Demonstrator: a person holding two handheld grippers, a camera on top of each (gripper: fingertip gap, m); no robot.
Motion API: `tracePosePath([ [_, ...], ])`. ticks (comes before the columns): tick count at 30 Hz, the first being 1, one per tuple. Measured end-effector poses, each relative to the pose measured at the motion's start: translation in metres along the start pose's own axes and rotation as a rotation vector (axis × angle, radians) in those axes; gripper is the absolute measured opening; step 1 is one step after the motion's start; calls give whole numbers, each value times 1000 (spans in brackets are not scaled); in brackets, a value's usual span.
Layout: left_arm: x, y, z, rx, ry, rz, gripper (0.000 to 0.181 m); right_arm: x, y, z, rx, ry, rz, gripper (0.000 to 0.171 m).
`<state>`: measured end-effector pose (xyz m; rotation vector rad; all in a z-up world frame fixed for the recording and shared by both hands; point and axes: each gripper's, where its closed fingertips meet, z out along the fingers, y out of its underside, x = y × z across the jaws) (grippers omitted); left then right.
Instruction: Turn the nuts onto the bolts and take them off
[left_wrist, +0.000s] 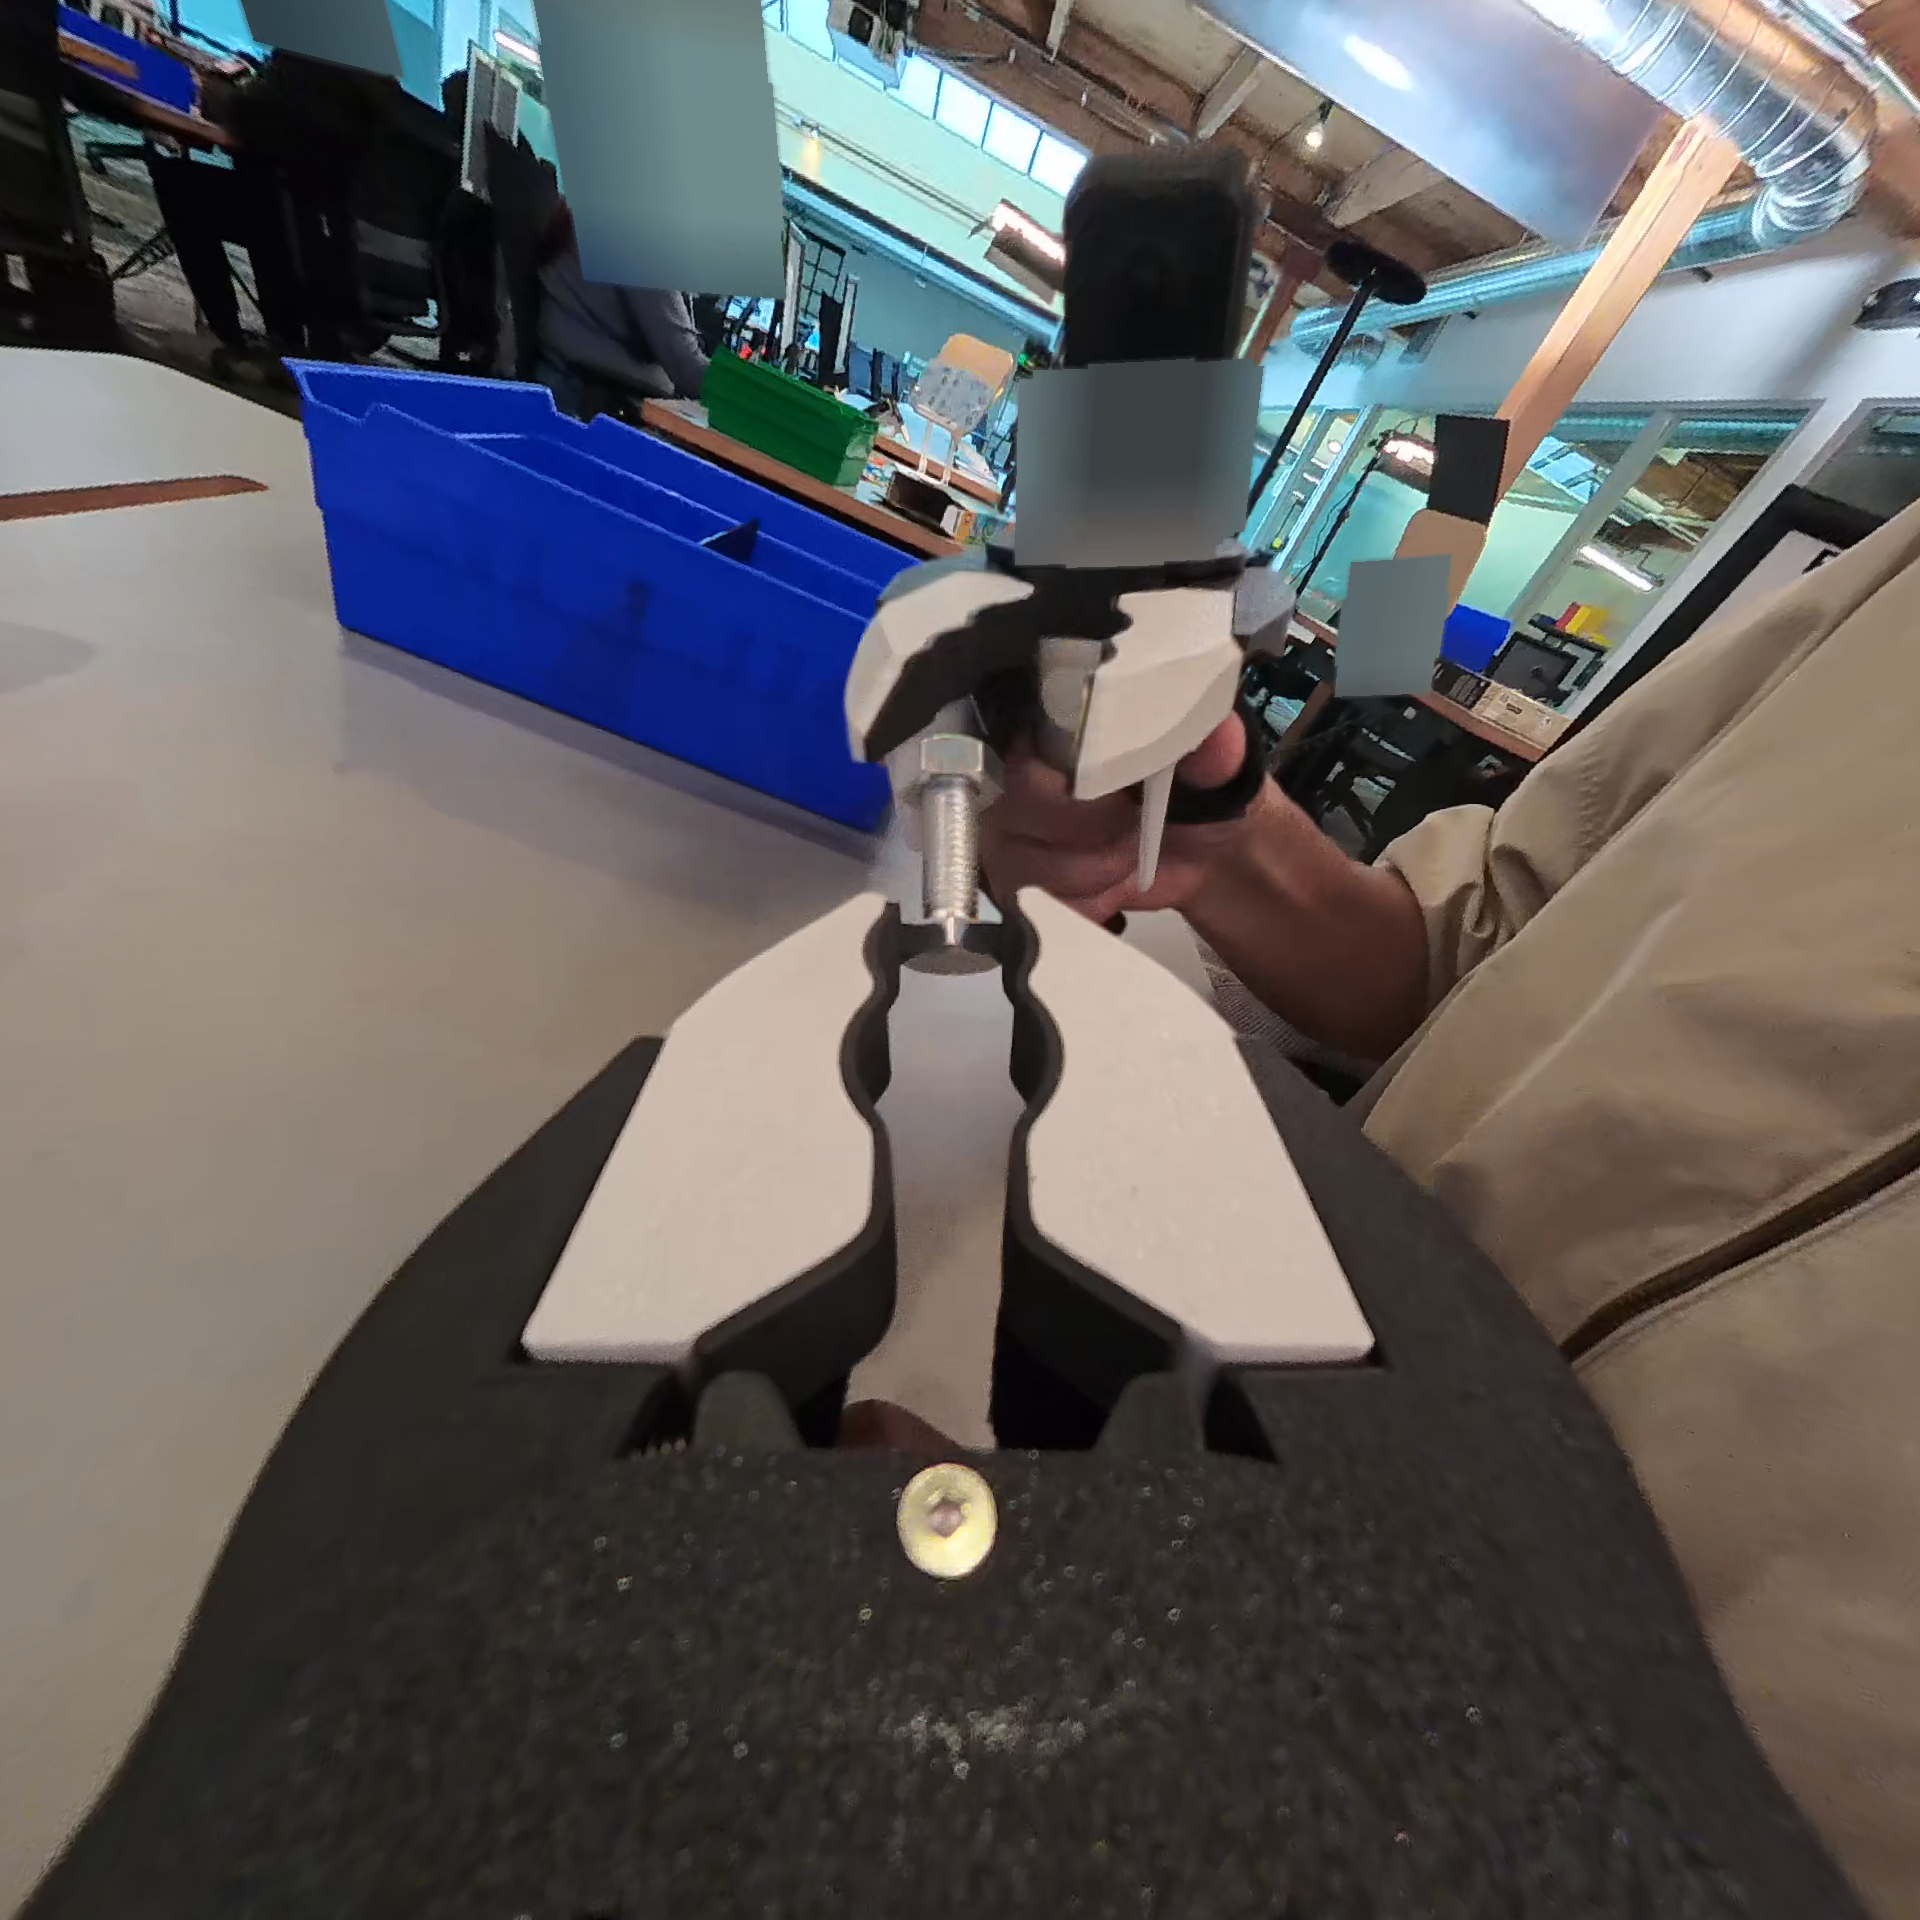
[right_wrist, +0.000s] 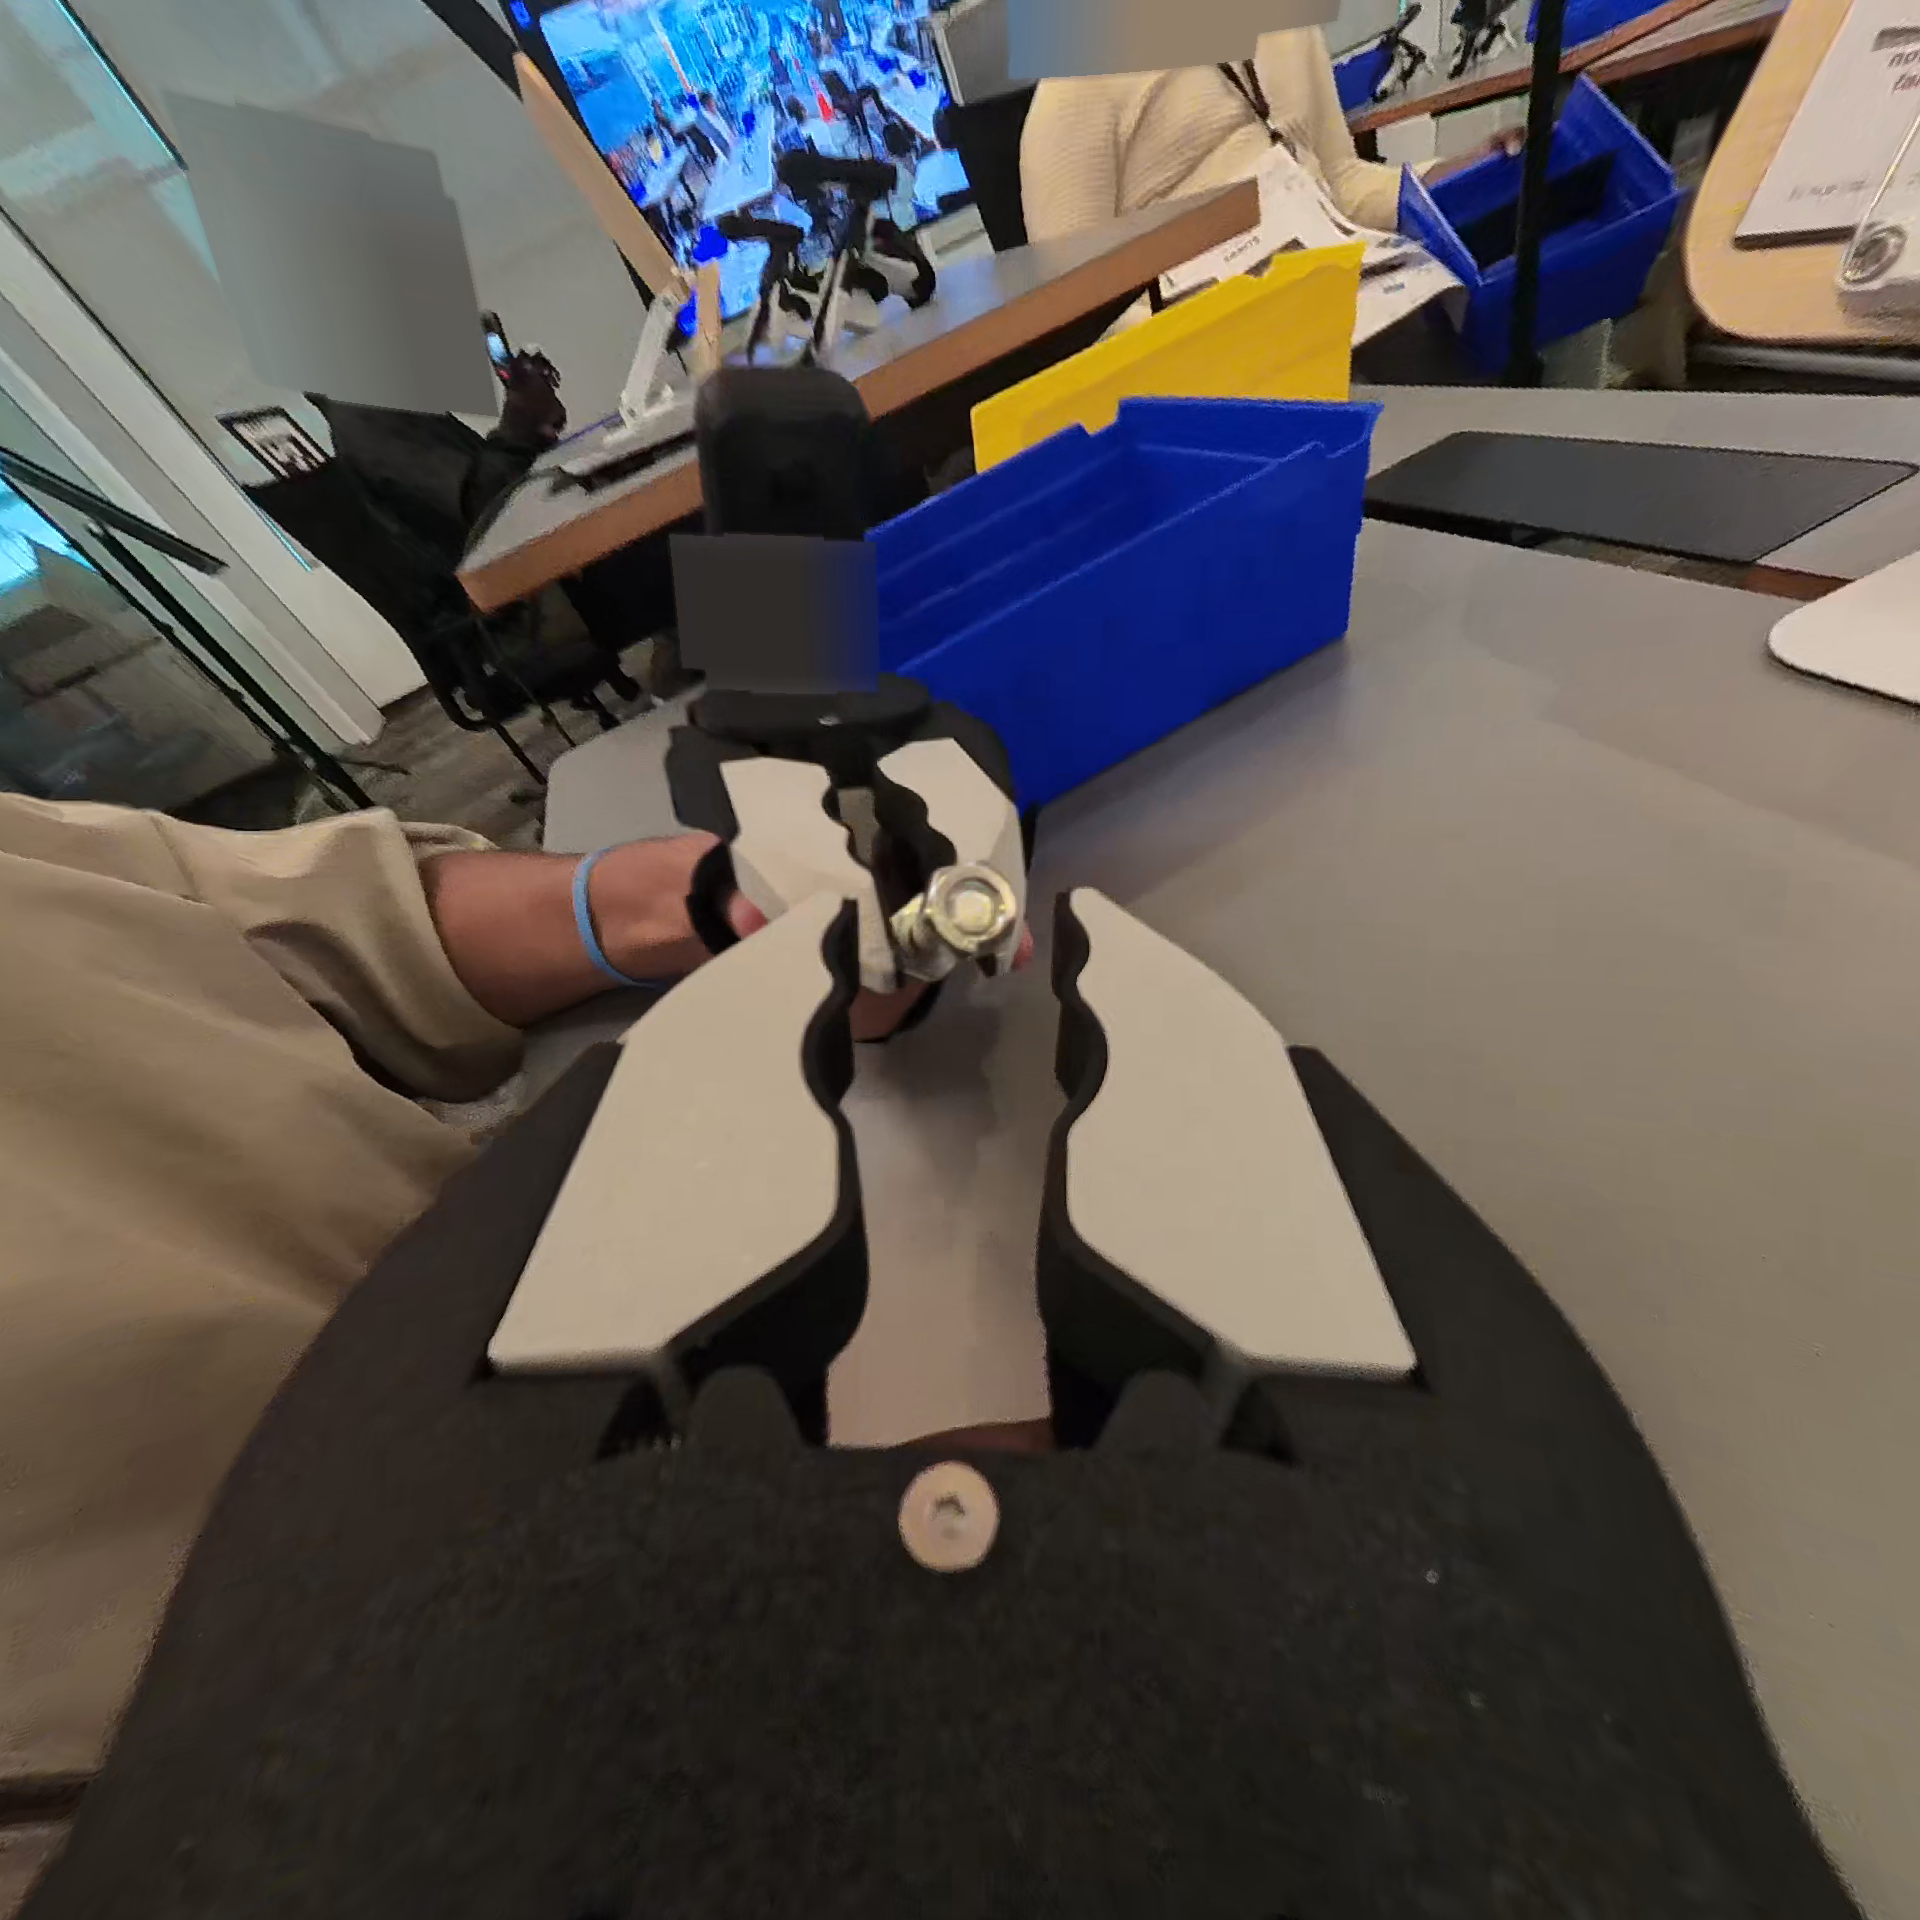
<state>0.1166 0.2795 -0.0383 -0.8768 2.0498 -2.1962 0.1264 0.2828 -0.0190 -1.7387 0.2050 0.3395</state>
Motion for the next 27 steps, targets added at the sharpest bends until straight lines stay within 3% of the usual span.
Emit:
tracePosePath([
  [6, 13, -11, -4, 46, 54, 2, 18, 21, 21, -3, -46, 46, 47, 32],
  [13, 2, 5, 1, -30, 5, 16, 18, 2, 5, 3, -42, 31, -41, 34],
  [17, 8, 0, 1, -8, 24, 19, 18, 10, 15, 0, -53, 2, 27, 45],
  [19, 12, -6, -2, 22, 57, 5, 18, 20, 21, -4, -64, 66, 5, 34],
  [27, 6, 1, 0, -13, 22, 18, 18, -3, 4, -3, -19, -32, -13, 35],
])
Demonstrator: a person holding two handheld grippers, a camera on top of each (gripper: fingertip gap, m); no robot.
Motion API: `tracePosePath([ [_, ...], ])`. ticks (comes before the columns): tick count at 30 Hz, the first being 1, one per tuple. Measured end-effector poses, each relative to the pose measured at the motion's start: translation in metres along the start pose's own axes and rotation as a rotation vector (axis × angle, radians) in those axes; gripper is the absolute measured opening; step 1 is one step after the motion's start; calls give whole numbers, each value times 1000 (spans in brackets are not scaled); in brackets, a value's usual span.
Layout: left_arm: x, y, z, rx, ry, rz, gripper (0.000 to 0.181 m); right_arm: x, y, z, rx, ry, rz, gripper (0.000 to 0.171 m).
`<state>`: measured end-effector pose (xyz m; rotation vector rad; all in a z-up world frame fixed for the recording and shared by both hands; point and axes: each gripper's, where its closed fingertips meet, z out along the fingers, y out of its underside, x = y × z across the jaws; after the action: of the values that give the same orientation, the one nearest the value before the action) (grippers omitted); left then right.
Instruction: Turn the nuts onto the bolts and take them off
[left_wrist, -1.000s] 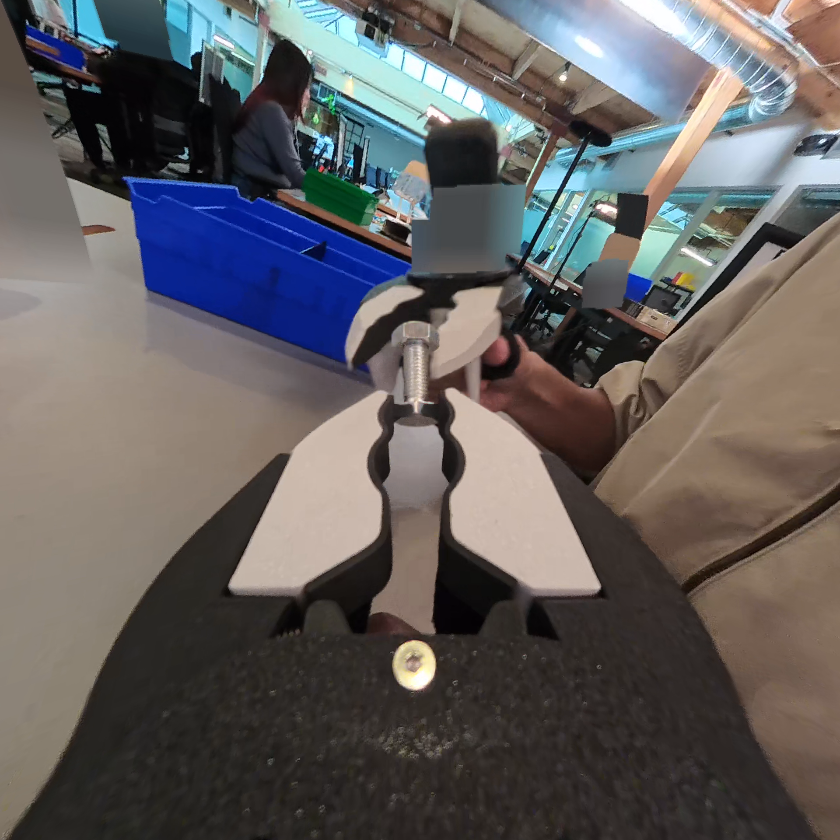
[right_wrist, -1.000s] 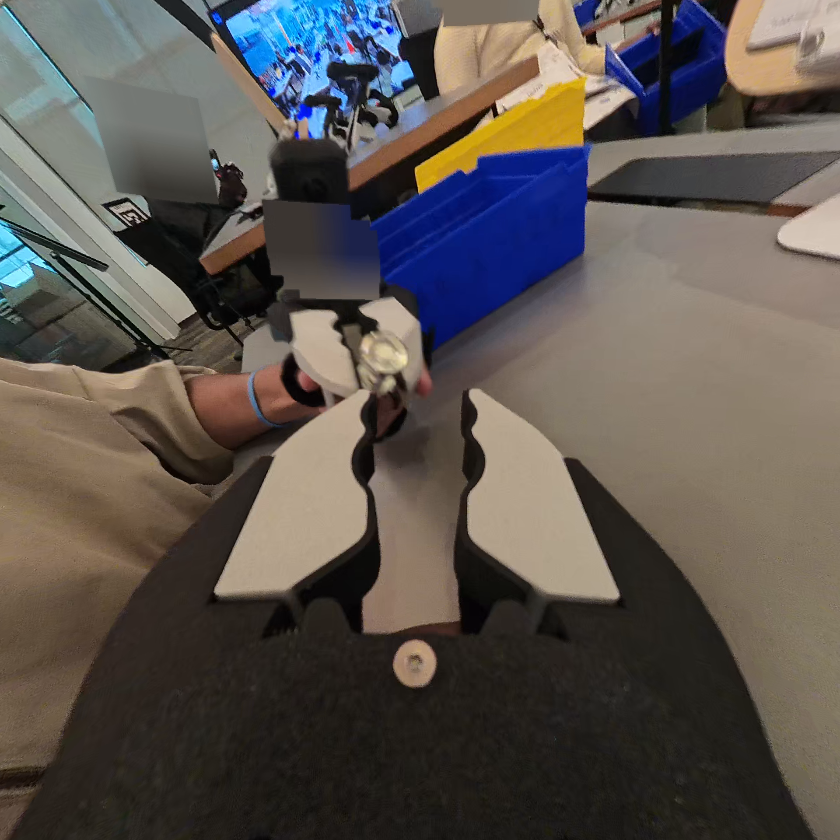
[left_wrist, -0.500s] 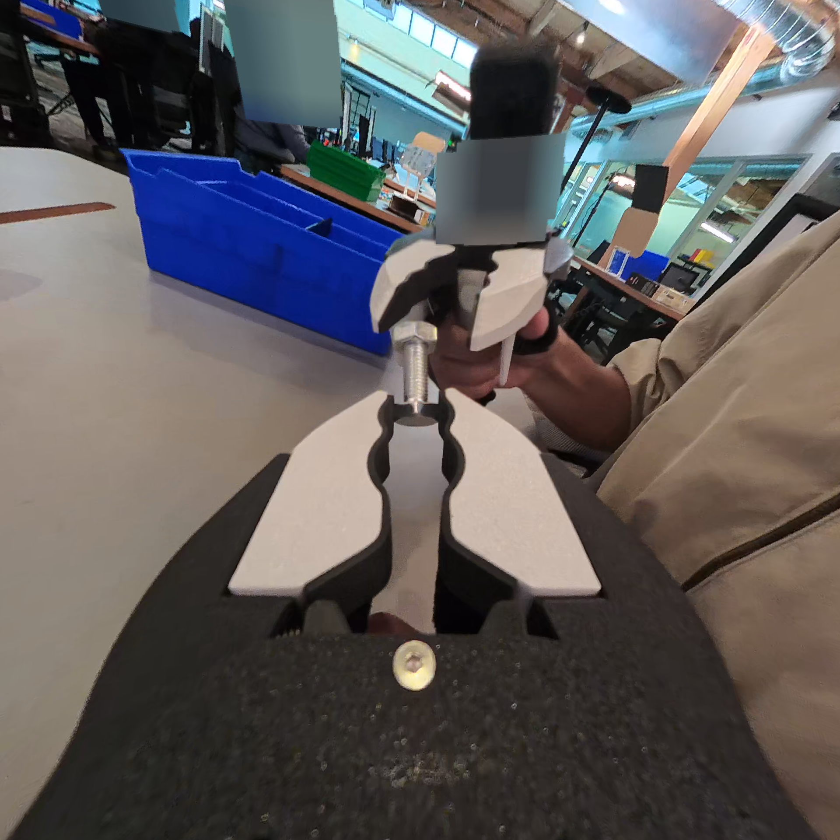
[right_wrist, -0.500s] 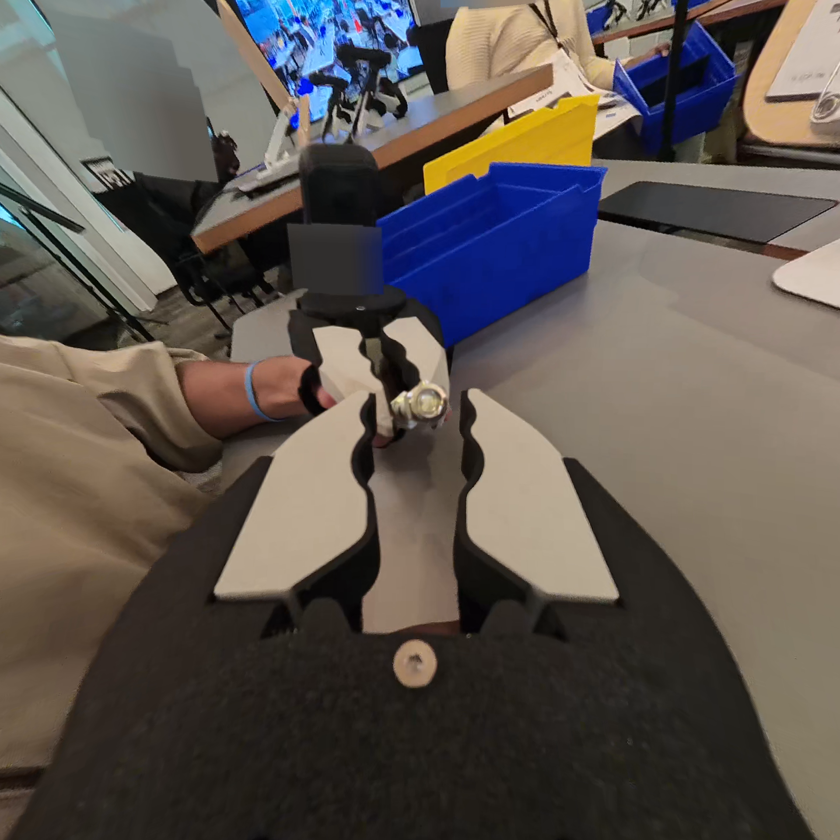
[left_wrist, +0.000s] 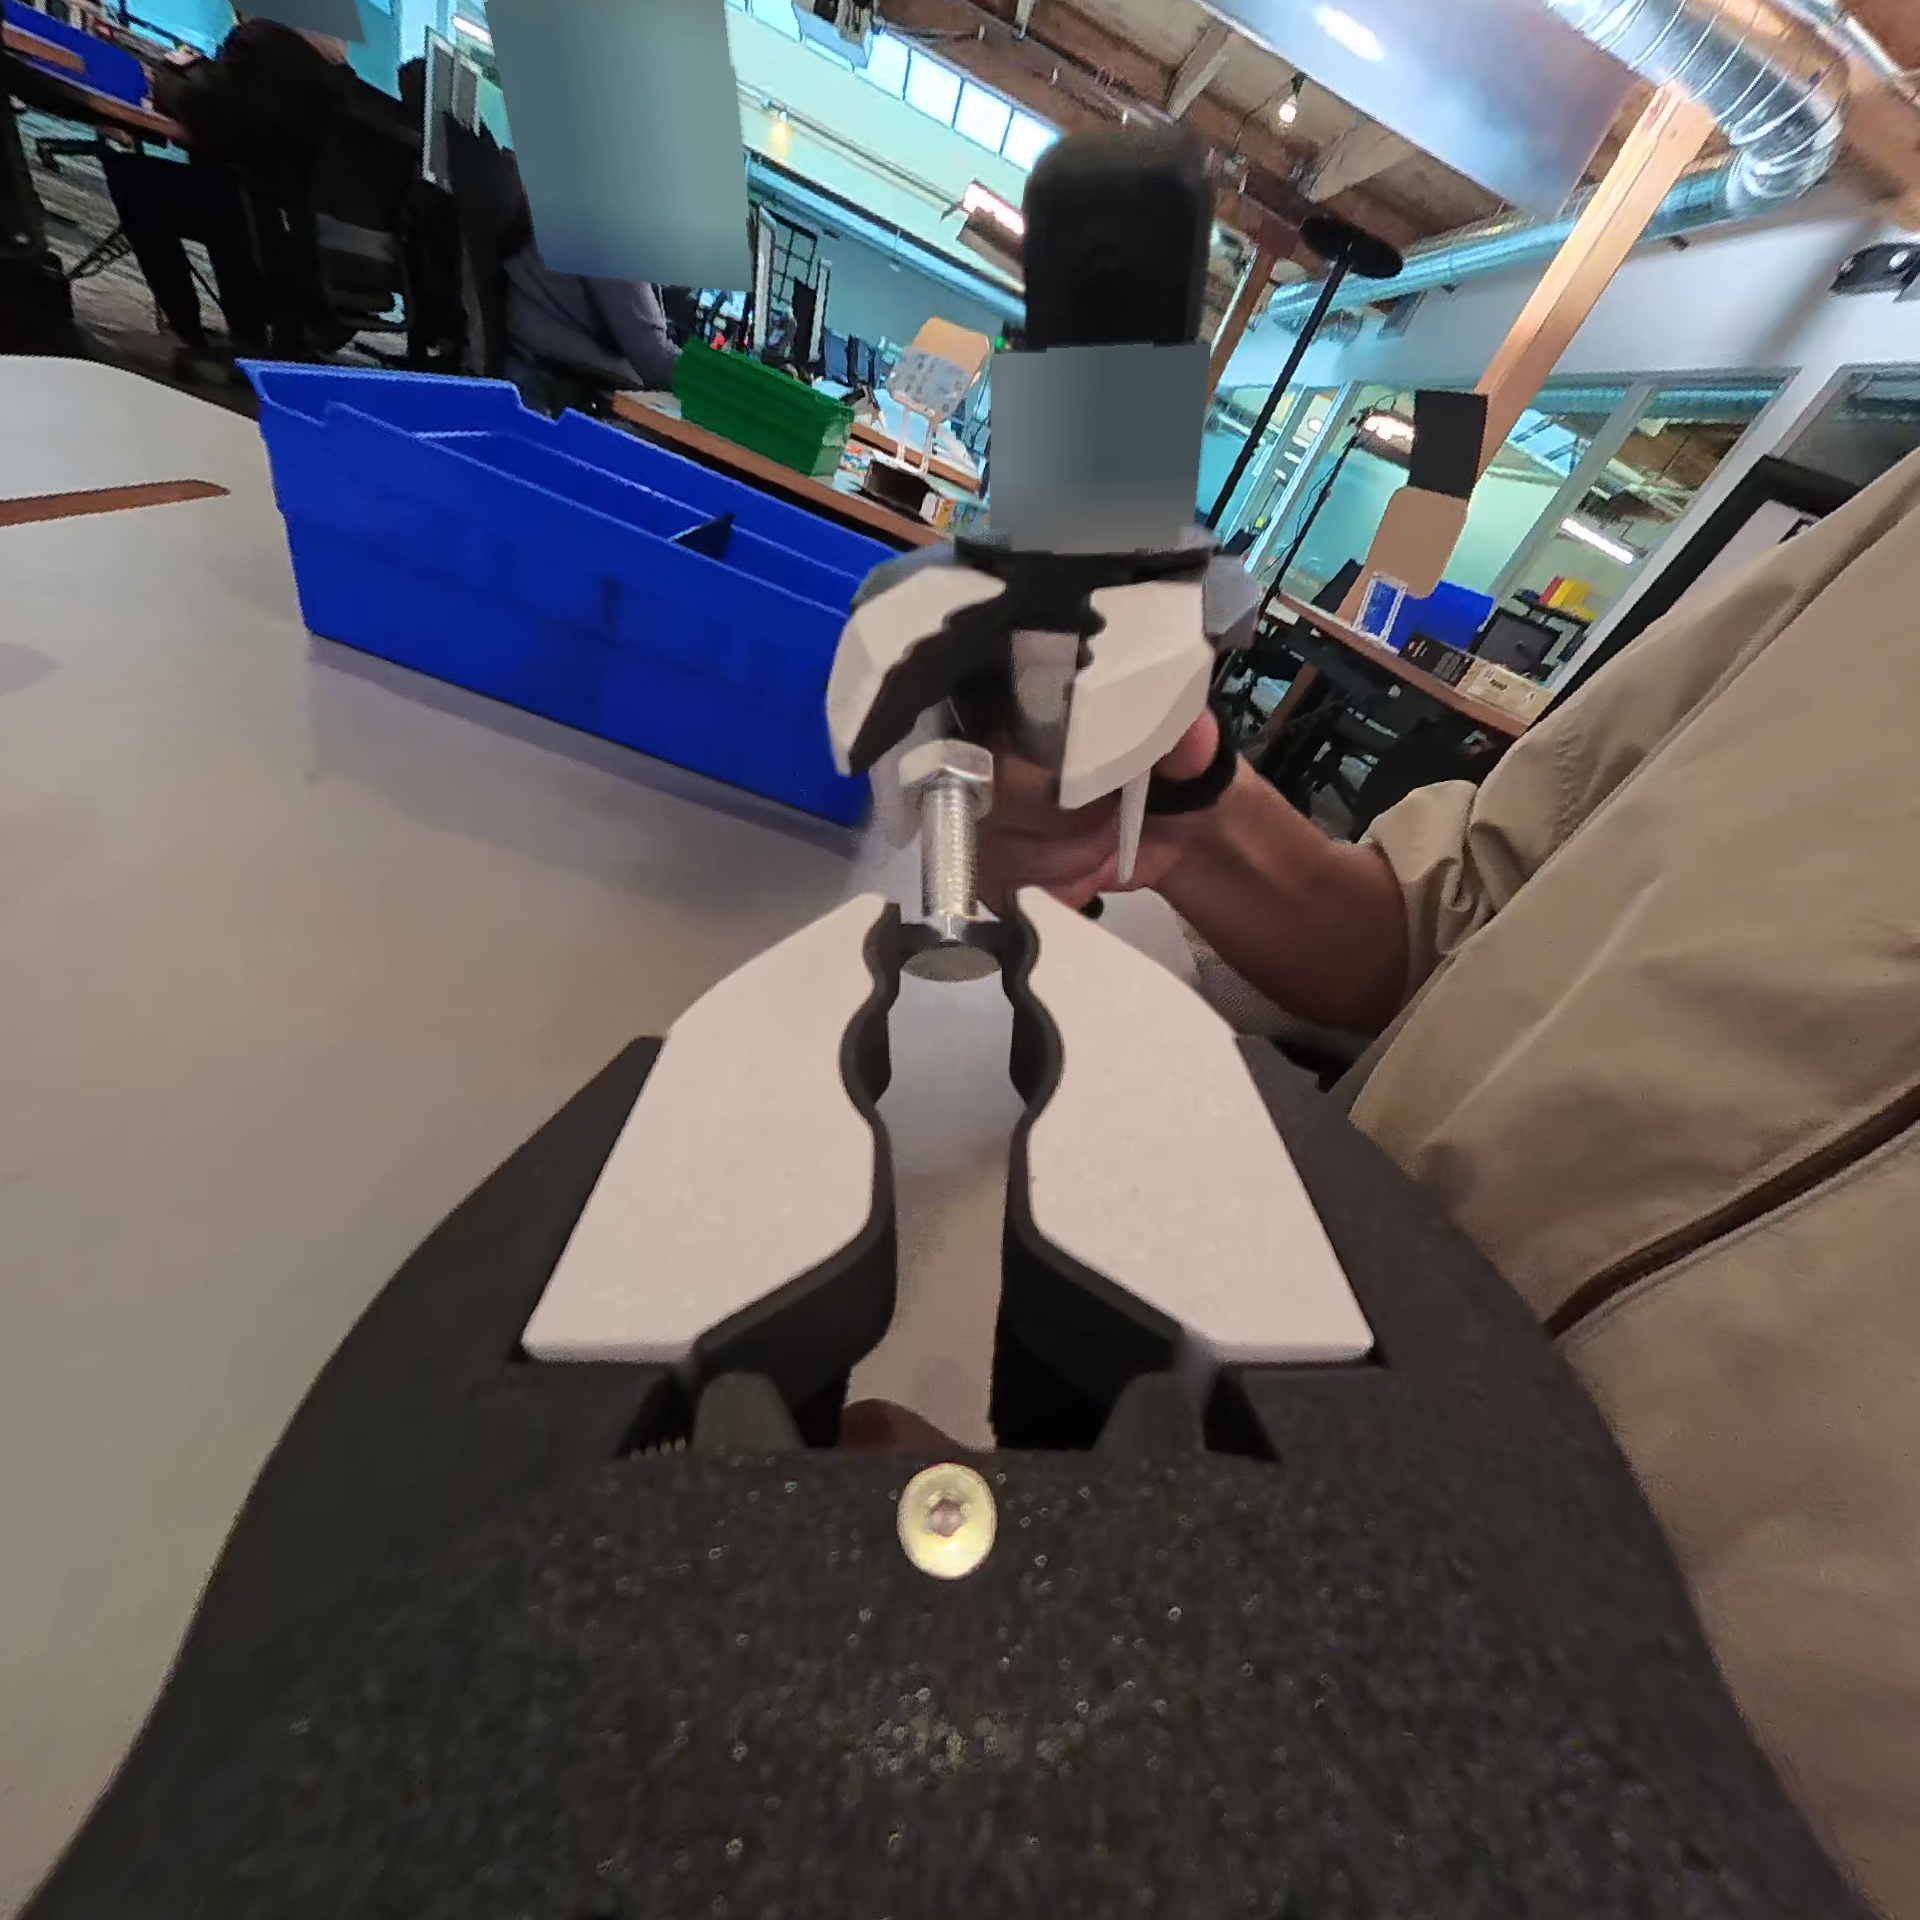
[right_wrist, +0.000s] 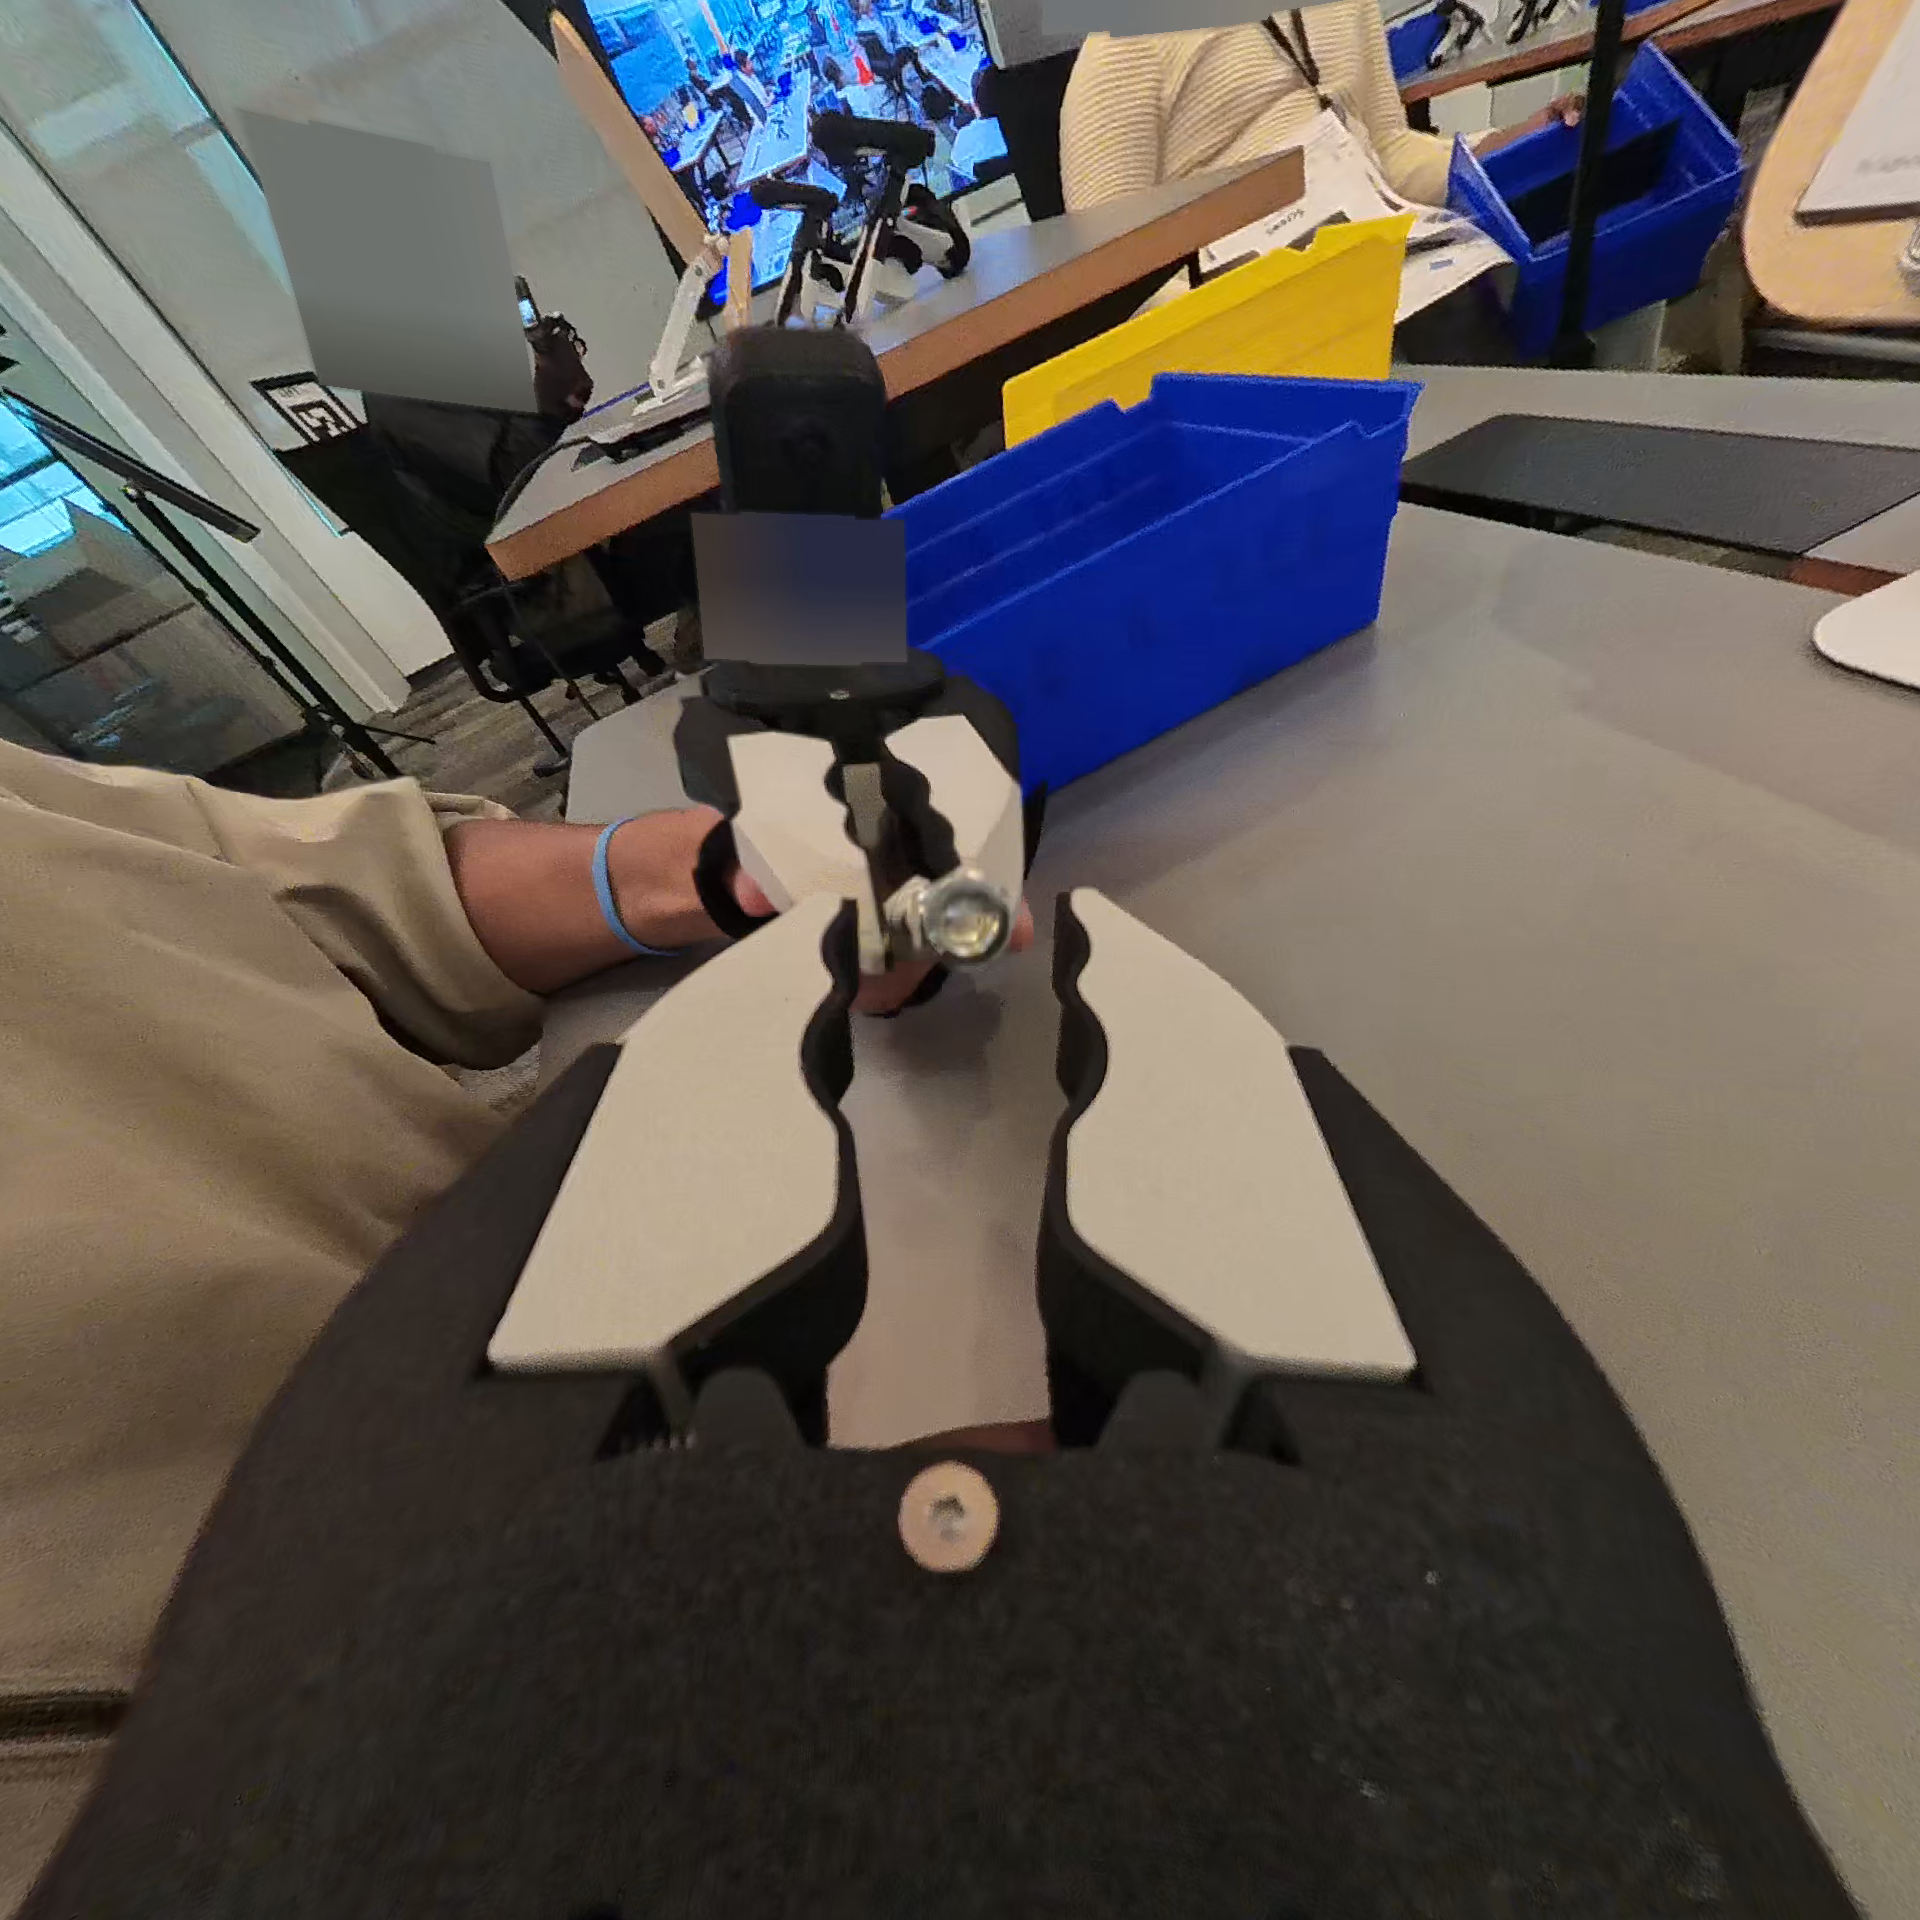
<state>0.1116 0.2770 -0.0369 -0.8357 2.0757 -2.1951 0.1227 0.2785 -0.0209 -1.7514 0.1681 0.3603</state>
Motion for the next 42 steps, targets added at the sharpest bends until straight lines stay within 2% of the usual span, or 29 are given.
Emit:
tracePosePath([
  [3, 6, -2, 1, 10, 27, -7, 18, 7, 6, 2, -22, 21, -1, 41],
  [4, 6, -3, 0, 14, 30, -10, 18, 7, 9, 1, -22, 5, 23, 41],
  [5, 7, -5, -1, 30, 40, -13, 18, 11, 15, 0, -36, 18, 36, 34],
  [8, 8, -13, -5, 64, 50, -25, 18, 15, 25, -2, -59, 34, 38, 36],
  [15, 4, 2, 1, -17, 17, 14, 18, 2, 2, -1, -11, 8, 12, 35],
  [18, 8, -2, 1, 3, 36, 1, 18, 5, 11, 0, -30, -10, 35, 42],
  [19, 8, -4, -1, 14, 37, 3, 18, 7, 17, 0, -48, -2, 45, 36],
  [22, 9, -13, -5, 61, 60, -24, 18, 11, 29, -1, -82, 23, 40, 37],
  [29, 5, 0, 0, -15, 19, 24, 18, 0, 3, -3, 0, -23, 49, 35],
  [31, 8, -1, 1, -10, 25, 23, 18, 4, 12, 0, -36, -10, 39, 40],
  [33, 11, -8, -3, 32, 58, -5, 18, 8, 26, 1, -82, 8, 42, 34],
  [35, 8, -13, -6, 52, 42, -5, 18, 10, 36, 0, -111, 16, 43, 36],
  [42, 0, 6, 0, -71, -45, 108, 18, -7, 13, -3, -40, -86, 112, 31],
])
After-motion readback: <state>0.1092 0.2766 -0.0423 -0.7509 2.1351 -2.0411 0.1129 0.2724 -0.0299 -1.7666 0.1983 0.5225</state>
